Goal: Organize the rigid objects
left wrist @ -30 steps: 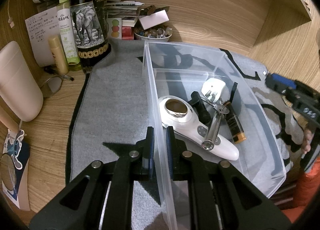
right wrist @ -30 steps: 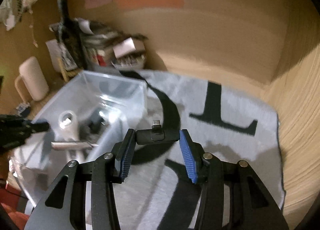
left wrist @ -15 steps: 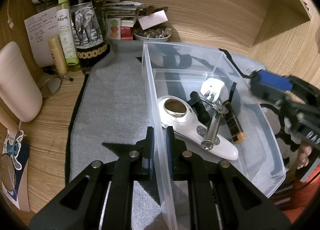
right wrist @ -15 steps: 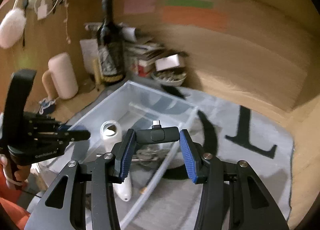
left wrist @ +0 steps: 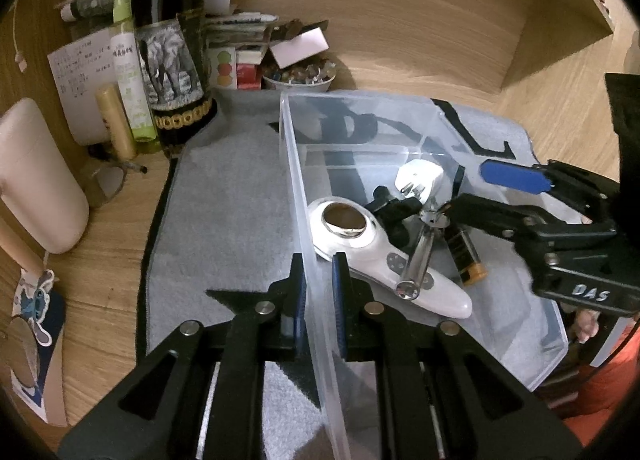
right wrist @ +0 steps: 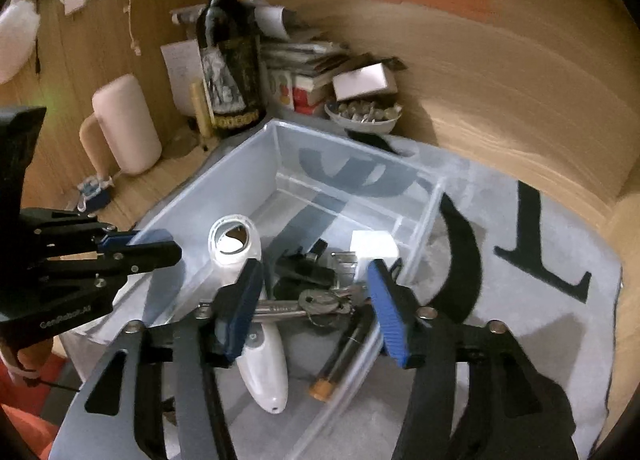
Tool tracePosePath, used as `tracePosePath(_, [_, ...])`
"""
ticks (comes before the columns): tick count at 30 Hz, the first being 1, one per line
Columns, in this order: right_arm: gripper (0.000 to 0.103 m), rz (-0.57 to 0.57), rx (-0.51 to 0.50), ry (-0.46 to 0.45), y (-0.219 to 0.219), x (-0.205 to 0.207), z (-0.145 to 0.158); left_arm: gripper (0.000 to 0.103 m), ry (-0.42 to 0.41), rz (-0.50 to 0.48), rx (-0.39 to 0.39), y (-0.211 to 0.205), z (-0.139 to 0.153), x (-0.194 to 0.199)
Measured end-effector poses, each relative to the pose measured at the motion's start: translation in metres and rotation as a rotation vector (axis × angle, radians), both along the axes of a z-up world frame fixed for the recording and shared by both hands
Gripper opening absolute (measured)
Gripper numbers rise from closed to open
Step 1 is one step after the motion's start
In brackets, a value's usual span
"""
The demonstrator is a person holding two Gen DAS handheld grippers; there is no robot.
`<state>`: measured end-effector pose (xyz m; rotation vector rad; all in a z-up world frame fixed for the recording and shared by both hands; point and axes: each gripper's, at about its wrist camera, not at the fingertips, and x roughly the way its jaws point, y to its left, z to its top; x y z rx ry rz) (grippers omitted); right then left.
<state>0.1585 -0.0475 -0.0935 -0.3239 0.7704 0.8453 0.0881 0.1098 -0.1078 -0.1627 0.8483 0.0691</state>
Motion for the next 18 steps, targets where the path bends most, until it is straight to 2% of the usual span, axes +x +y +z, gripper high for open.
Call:
tracePosePath(3, [0.064, -0.027, 0.023, -0.028, -0.013, -0.004, 0.011, 0.013, -0.015, 0.004, 0.012, -0.001, 0.006, -0.004])
tracePosePath(8, [0.077, -0.078, 0.082, -0.072, -0.038, -0.012, 0.031, 0.051, -0.08, 0.022, 0.012, -0.005, 0.023, -0.017])
tracePosePath(11, [0.084, -0.113, 0.121, -0.104, -0.054, -0.021, 0.043, 0.067, -0.148, 0.02, 0.036, -0.014, 0.039, -0.028])
tracePosePath(16, [0.091, -0.154, 0.157, -0.144, -0.073, -0.037, 0.057, 0.087, -0.292, 0.005, 0.095, -0.035, 0.065, -0.053])
tracePosePath(18, [0.099, -0.175, 0.177, -0.168, -0.082, -0.045, 0.063, 0.091, -0.352, -0.004, 0.116, -0.044, 0.076, -0.065])
